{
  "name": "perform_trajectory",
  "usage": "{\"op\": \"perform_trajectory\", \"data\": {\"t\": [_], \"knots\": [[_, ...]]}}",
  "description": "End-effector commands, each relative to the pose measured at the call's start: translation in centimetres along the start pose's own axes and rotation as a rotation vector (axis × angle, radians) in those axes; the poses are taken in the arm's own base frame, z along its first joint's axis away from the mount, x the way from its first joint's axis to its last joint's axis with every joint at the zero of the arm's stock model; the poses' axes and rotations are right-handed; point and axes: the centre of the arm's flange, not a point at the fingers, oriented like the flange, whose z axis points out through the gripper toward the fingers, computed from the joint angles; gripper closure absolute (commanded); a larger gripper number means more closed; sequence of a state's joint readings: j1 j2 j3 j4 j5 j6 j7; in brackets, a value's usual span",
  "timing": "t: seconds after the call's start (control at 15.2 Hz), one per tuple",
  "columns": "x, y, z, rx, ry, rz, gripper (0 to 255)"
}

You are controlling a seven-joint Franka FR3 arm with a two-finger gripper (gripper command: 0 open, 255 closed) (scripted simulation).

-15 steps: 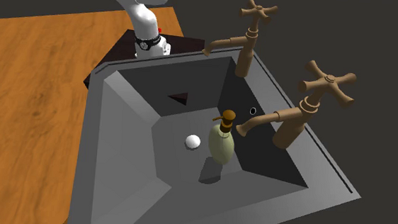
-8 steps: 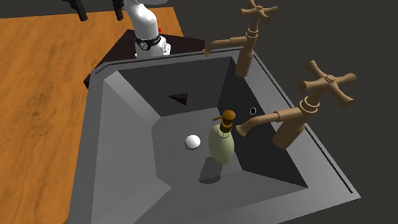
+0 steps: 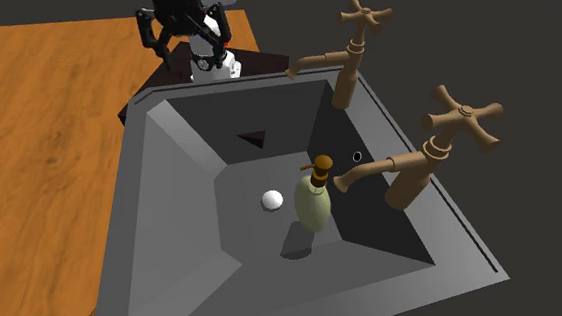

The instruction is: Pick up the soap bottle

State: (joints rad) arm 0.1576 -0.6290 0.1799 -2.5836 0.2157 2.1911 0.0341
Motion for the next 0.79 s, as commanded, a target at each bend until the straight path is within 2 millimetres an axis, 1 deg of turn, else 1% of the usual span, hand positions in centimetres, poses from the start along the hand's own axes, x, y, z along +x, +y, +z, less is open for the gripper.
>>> {"op": "perform_trajectory", "data": {"t": [0.0, 0.73], "knots": [[0.3, -1.6, 2.3, 0.009, 0.011, -0.008, 0], [1.7, -11.4, 12.1, 0.056, 0.063, -0.056, 0]]}}
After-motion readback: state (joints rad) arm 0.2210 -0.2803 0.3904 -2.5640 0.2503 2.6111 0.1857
